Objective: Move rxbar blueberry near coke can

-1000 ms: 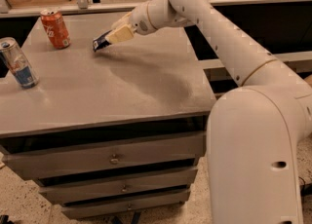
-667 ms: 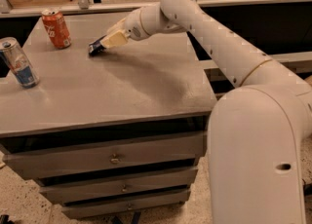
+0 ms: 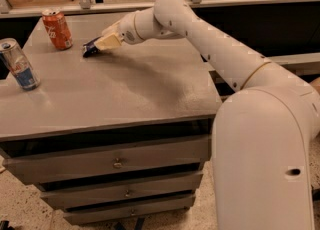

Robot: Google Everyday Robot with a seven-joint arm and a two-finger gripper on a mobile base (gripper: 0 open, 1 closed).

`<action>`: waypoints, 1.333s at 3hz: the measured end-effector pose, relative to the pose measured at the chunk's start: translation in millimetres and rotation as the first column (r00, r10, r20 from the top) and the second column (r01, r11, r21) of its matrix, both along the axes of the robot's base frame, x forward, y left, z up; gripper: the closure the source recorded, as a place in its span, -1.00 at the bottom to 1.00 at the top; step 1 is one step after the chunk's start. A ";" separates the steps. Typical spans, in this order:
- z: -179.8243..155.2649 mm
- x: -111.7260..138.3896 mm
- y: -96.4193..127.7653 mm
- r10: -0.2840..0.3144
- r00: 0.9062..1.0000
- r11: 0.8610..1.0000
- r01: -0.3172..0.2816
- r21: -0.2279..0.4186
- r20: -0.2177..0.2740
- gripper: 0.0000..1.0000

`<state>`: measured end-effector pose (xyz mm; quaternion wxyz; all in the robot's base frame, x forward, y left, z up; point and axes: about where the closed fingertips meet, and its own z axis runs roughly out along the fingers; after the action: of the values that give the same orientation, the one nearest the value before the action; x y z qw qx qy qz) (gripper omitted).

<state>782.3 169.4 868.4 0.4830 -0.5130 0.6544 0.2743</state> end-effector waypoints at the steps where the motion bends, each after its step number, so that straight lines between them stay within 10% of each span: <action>1: 7.4 4.1 5.5 -0.032 0.999 0.999 0.031 0.010 0.026 1.00; 2: 14.1 8.9 9.1 -0.054 0.998 0.998 0.053 0.014 0.043 1.00; 4: 20.1 20.6 17.5 -0.083 0.995 0.995 0.080 0.060 0.060 0.03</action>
Offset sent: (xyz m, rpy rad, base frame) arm 0.0168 0.0066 0.0262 0.0159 -0.0689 -0.0905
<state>802.9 186.9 888.5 0.5285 -0.4802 0.6512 0.2569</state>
